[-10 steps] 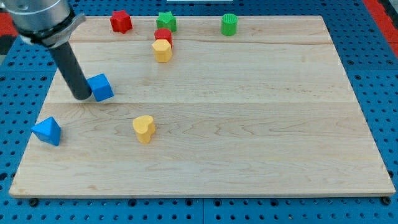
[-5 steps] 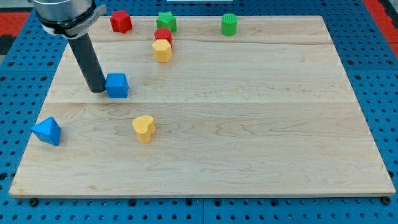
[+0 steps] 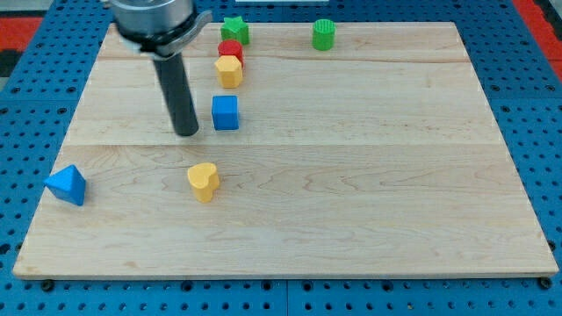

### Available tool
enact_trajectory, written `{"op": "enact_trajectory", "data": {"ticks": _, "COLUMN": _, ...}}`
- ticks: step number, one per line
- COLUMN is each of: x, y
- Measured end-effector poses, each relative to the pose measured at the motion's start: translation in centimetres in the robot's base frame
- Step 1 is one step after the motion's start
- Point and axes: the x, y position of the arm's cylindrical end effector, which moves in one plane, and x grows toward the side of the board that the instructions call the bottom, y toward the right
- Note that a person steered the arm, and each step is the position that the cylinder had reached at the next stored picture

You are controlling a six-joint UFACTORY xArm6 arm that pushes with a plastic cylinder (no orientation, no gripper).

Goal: Move the blue cube to the bottom of the yellow hexagon

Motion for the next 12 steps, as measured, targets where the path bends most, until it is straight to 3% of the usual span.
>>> {"op": "enact_trajectory", "data": {"ticks": 2, "x": 0.7, "y": 6.0}}
{"op": "enact_trajectory", "data": {"ticks": 3, "x": -1.4, "y": 6.7}}
{"op": "enact_trajectory", "data": {"ticks": 5, "x": -4.9, "y": 4.3}}
{"op": "enact_trajectory", "data": {"ticks": 8, "x": -4.3, "y": 0.4}}
{"op": "enact_trajectory", "data": {"ticks": 12, "x": -6.4, "y": 1.0}}
